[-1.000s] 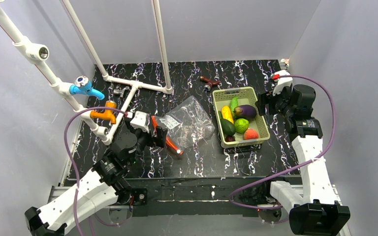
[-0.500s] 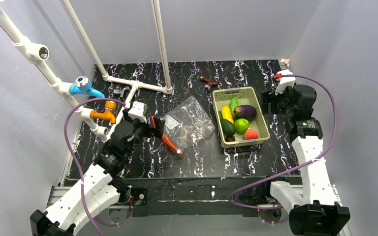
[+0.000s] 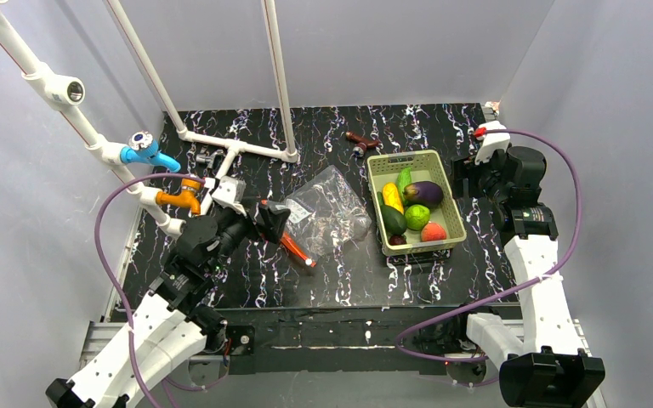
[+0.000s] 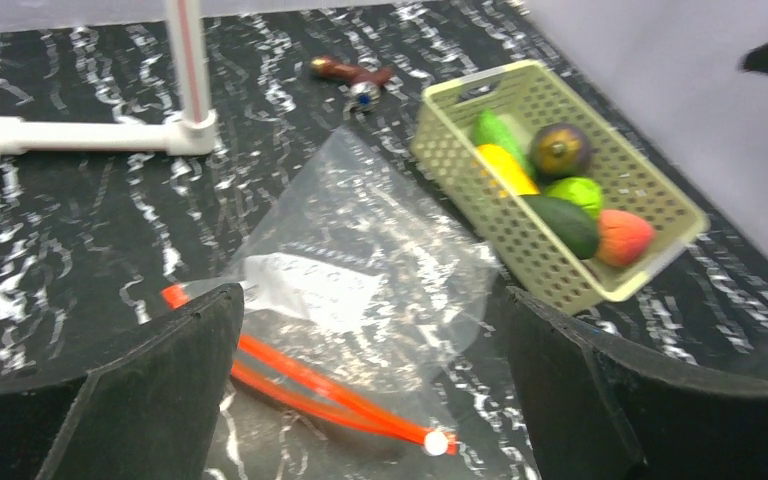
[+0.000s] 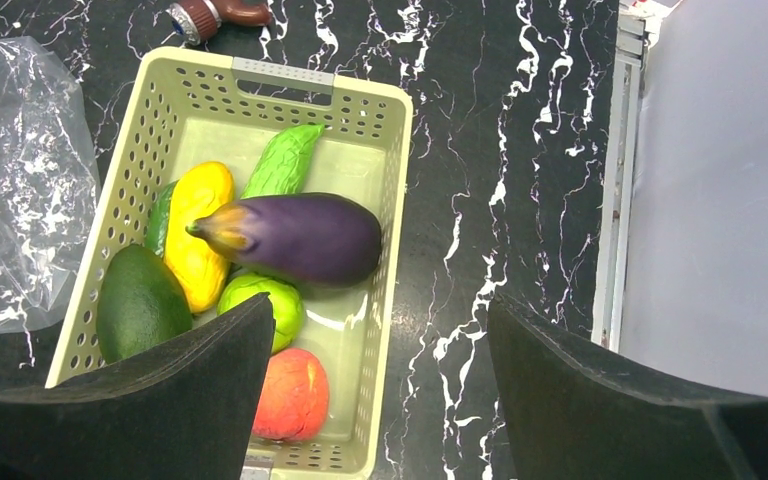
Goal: Open the zip-top bag and remove the fake food
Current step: Reset both arms
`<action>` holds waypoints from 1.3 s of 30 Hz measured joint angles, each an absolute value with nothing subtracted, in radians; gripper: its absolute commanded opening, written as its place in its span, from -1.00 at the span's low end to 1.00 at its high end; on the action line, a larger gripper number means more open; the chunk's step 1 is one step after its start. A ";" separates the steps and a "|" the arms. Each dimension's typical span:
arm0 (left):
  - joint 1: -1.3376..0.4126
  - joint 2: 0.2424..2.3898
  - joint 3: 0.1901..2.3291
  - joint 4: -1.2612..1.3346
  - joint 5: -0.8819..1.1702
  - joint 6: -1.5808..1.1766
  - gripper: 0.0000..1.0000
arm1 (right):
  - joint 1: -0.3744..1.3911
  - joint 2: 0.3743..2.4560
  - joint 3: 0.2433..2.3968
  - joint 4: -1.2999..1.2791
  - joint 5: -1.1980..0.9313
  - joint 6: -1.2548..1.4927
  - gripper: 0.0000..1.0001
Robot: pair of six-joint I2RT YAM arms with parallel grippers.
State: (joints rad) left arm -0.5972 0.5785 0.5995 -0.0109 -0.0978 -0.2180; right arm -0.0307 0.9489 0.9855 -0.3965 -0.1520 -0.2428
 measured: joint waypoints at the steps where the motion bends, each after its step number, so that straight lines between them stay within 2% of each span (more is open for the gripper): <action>1: -0.597 0.574 0.599 -0.004 -0.080 -0.231 0.99 | -0.031 0.949 0.986 -0.398 -0.152 -0.243 0.67; 3: -0.597 0.562 0.599 0.017 -0.033 -0.257 0.99 | -0.031 0.951 0.986 -0.403 -0.152 -0.243 0.67; 7: -0.597 0.554 0.600 0.037 0.009 -0.268 0.99 | -0.034 0.953 0.986 -0.409 -0.342 -0.243 0.67; 16: -0.596 0.575 0.611 -0.048 -0.160 -0.235 0.99 | -0.031 0.955 0.992 -0.394 -0.476 -0.243 0.67; 34: -0.596 0.573 0.638 -0.039 -0.123 -0.247 0.99 | -0.030 0.921 0.946 -0.358 -0.499 -0.243 0.67; 39: -0.596 0.559 0.638 -0.044 -0.124 -0.247 0.99 | -0.027 0.931 0.954 -0.369 -0.342 -0.243 0.67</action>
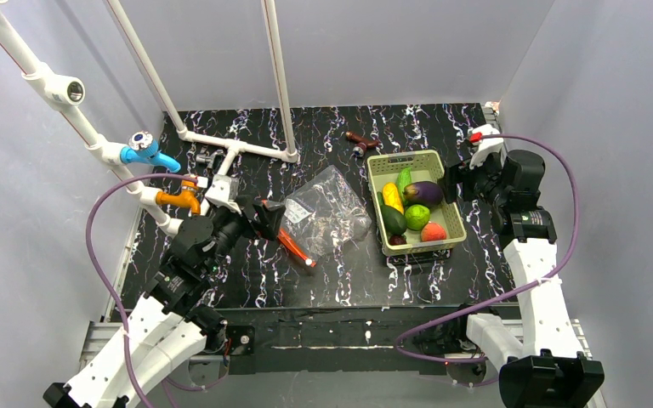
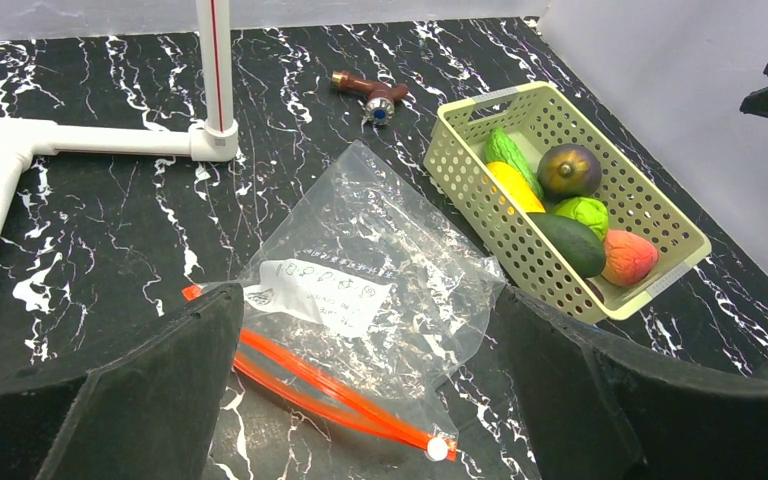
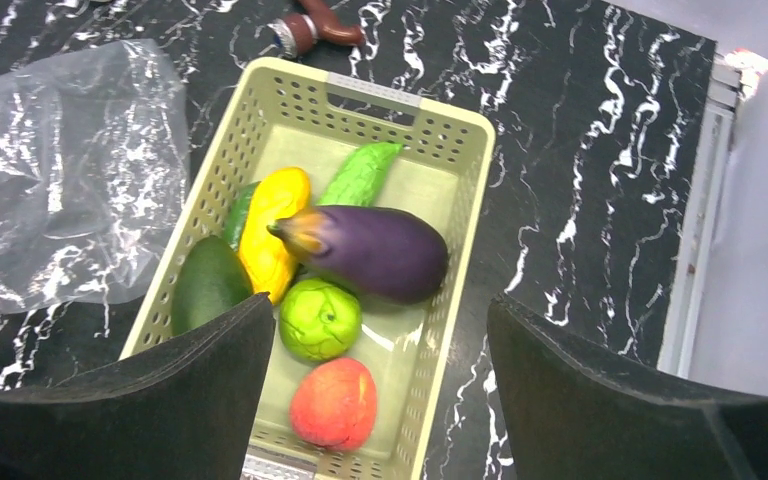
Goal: Open the zip-top bag and remove the fake food
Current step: Reset both arms
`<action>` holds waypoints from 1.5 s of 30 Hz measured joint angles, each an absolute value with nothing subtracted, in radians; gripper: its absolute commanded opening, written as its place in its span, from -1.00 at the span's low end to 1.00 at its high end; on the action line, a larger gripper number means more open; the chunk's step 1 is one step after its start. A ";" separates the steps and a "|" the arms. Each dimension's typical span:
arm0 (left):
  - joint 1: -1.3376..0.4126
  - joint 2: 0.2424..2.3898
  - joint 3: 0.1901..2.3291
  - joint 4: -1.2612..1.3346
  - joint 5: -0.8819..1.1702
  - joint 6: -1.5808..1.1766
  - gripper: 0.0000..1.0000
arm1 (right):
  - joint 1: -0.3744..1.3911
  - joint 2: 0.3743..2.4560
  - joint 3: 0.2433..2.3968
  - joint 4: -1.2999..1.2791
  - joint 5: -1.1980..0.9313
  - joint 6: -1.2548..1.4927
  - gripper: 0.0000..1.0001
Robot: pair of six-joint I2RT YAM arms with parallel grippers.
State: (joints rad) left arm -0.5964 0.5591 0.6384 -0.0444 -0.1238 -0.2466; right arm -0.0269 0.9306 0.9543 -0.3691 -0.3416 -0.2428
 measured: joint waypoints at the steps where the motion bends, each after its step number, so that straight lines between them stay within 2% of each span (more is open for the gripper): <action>1: -0.596 0.559 0.638 -0.046 -0.123 -0.247 0.99 | -0.028 0.930 0.954 -0.373 -0.326 -0.243 0.67; 21: -0.596 0.495 0.638 -0.123 -0.125 -0.218 0.99 | -0.028 0.932 0.953 -0.417 -0.260 -0.243 0.67; 22: -0.596 0.493 0.638 -0.131 -0.125 -0.216 0.99 | -0.028 0.931 0.953 -0.417 -0.276 -0.242 0.67; 23: -0.596 0.486 0.638 -0.133 -0.128 -0.215 0.99 | -0.031 0.931 0.953 -0.416 -0.424 -0.243 0.67; 27: -0.596 0.483 0.638 -0.143 -0.140 -0.208 0.99 | -0.030 0.931 0.955 -0.410 -0.533 -0.243 0.67; 45: -0.596 0.481 0.638 -0.145 -0.143 -0.201 0.99 | -0.030 0.930 0.960 -0.408 -0.539 -0.242 0.67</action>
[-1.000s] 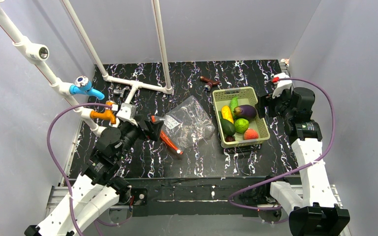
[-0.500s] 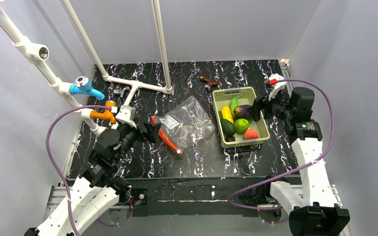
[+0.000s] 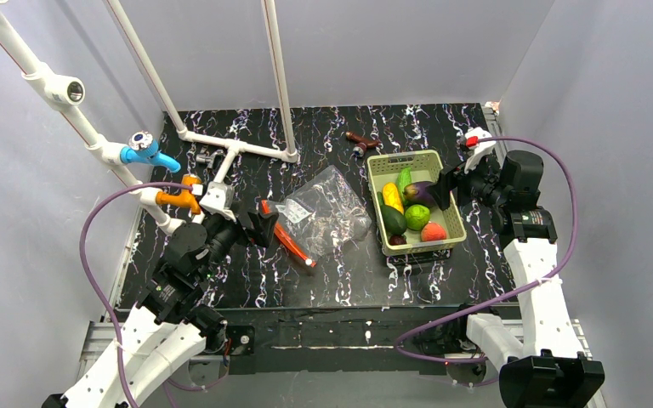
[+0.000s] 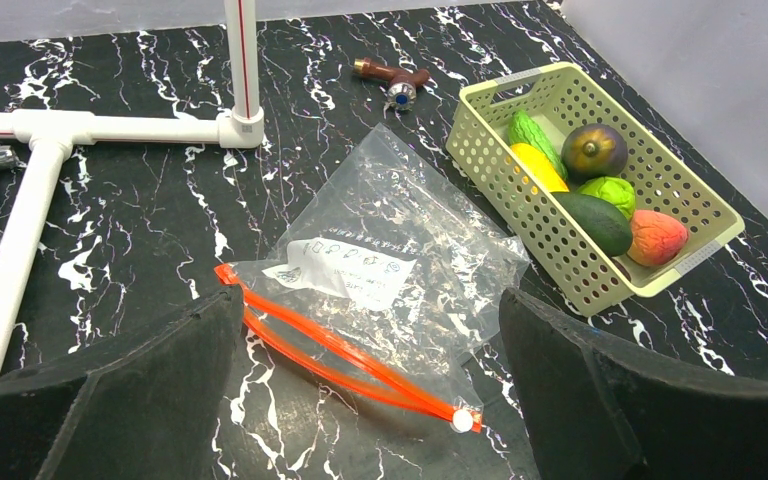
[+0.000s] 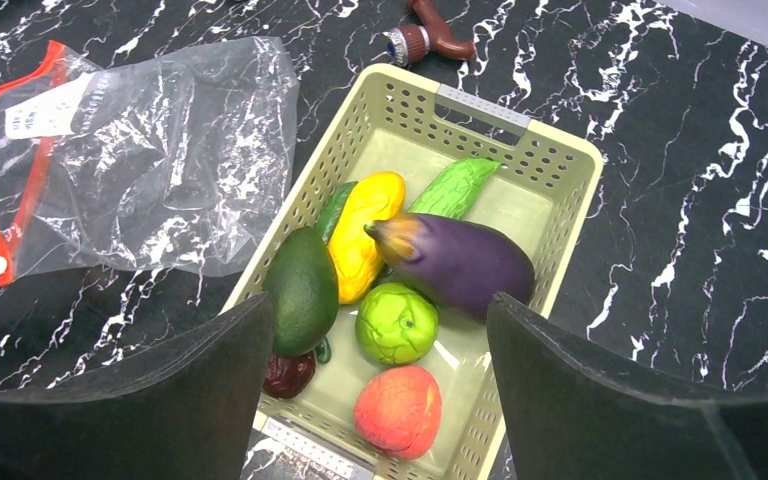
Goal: Open the zip-top bag and remove the fake food
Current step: Reset both arms
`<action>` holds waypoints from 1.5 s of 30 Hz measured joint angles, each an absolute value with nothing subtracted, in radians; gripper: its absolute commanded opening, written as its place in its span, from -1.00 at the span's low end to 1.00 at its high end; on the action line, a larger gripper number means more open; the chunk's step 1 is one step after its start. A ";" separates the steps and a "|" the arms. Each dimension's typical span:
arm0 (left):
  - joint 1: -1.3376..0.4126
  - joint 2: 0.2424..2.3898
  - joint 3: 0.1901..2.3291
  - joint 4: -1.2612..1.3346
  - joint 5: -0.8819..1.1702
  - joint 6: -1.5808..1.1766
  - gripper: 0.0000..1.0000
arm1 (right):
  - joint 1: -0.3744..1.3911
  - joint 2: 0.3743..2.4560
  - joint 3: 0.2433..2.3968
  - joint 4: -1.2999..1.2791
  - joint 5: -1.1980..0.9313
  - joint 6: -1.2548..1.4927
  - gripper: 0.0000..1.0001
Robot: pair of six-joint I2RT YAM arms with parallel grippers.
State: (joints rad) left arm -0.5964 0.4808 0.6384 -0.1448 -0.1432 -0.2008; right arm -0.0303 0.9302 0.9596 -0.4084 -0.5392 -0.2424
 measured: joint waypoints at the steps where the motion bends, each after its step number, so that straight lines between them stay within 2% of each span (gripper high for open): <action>1: -0.596 0.480 0.638 -0.145 -0.143 -0.200 0.99 | -0.030 0.930 0.960 -0.408 -0.530 -0.243 0.67; 45: -0.596 0.480 0.638 -0.147 -0.149 -0.193 0.99 | -0.030 0.931 0.971 -0.395 -0.535 -0.243 0.67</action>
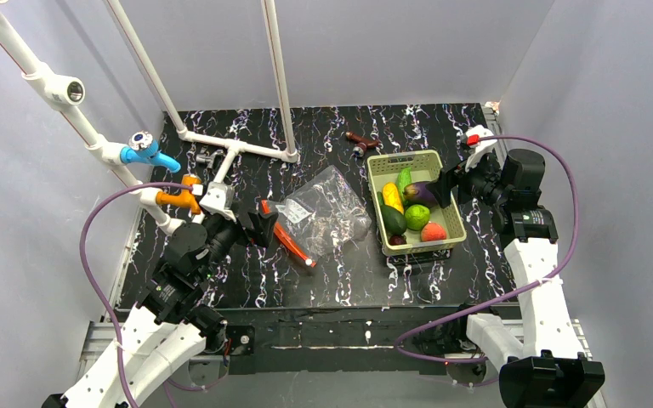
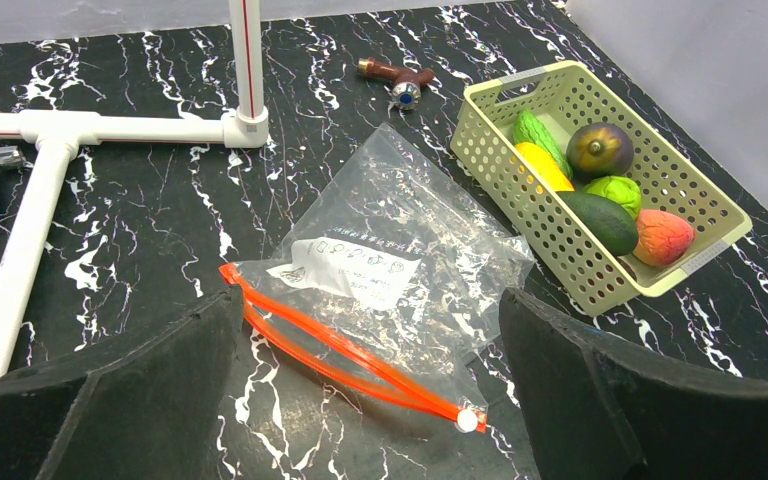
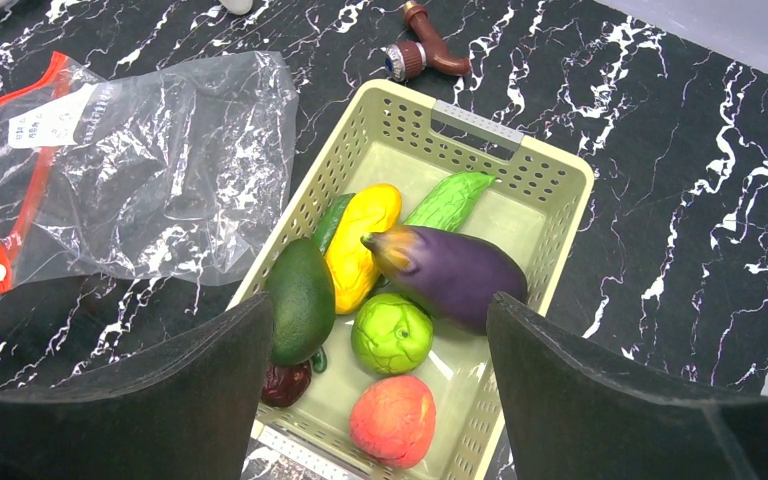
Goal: Open the zip-top bag and remove the fake food
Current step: Reset both arms
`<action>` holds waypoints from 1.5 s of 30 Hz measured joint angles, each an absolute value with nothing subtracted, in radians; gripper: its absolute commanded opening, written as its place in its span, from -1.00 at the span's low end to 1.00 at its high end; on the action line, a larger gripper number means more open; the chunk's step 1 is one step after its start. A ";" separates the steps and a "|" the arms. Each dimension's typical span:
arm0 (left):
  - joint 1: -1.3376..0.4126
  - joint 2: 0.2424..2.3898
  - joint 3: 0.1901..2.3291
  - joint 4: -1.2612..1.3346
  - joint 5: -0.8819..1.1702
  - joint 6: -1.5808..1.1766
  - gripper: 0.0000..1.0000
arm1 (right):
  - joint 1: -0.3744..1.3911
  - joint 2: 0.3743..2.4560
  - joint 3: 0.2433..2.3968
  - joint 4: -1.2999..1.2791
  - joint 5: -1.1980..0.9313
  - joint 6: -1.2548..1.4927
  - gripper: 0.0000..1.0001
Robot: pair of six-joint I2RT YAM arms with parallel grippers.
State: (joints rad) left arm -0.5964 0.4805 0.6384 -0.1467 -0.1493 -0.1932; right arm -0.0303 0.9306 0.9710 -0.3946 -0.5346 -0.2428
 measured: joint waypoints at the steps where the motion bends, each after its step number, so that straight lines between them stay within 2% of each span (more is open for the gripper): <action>1: -0.596 0.480 0.638 -0.147 -0.149 -0.193 0.99 | -0.030 0.931 0.971 -0.393 -0.535 -0.243 0.67; 45: -0.596 0.482 0.629 -0.147 -0.162 -0.188 0.99 | -0.030 0.931 0.966 -0.364 -0.527 -0.243 0.67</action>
